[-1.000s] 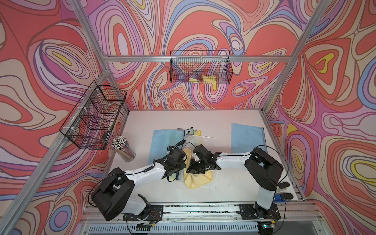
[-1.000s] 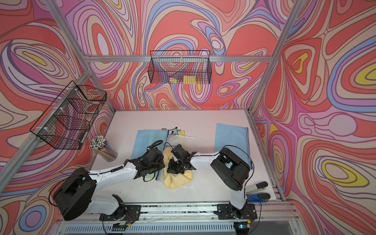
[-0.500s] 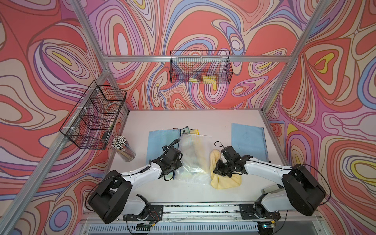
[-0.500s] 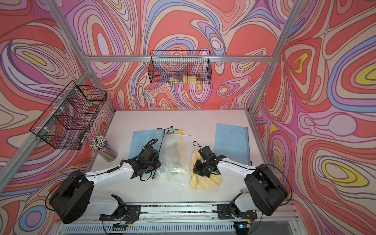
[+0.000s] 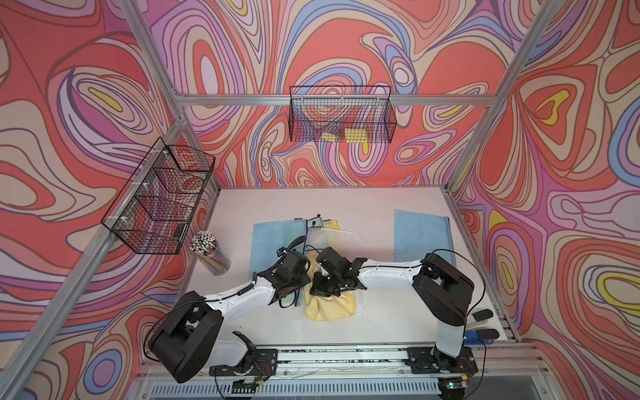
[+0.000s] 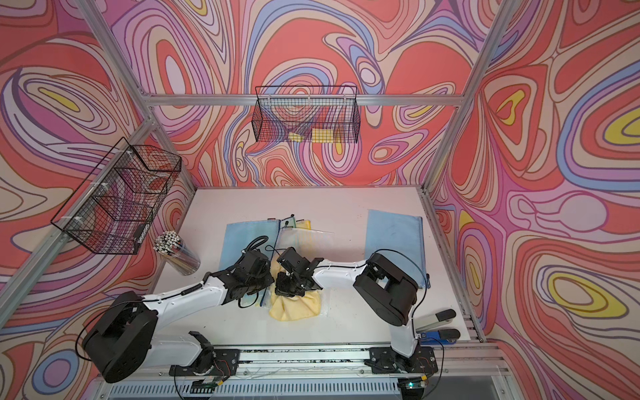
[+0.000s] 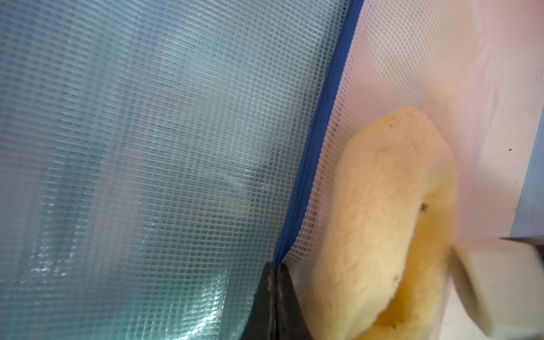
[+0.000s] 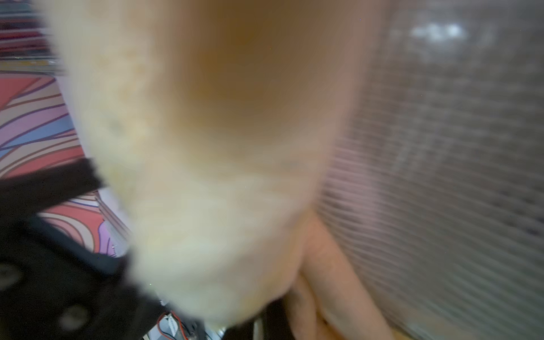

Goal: Wipe the document bag
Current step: Wipe the dirt from the document bag, then adjust the document bag at the center of the board.

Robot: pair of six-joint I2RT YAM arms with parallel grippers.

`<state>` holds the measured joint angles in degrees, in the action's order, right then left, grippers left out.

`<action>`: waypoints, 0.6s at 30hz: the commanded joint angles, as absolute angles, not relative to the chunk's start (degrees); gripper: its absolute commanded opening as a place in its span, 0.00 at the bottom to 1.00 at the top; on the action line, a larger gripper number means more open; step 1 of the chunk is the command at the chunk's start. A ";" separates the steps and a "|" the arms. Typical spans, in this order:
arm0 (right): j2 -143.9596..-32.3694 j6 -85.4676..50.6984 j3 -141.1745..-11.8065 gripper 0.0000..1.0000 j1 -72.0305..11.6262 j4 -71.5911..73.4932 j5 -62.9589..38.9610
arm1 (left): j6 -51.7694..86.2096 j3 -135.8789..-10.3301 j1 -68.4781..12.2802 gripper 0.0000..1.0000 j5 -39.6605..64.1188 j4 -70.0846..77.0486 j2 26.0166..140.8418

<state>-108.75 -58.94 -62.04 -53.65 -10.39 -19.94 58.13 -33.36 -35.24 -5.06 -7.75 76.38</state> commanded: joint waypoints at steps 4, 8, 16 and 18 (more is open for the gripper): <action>-98.81 -63.52 -43.38 0.00 -49.29 -9.30 -17.96 | 57.27 -34.28 -34.64 0.00 -8.41 -11.25 73.70; -86.29 -63.52 -32.18 0.00 -43.07 -13.96 -15.88 | 56.68 -33.60 -33.90 0.00 -9.23 -12.88 71.54; -65.39 -58.36 -30.72 0.00 -32.51 -32.50 -10.94 | 53.61 -35.77 -31.49 0.00 -10.44 -22.75 61.27; -64.76 -57.22 -33.33 0.00 -32.26 -35.12 -9.47 | 51.69 -38.68 -31.21 0.00 -12.16 -28.18 56.42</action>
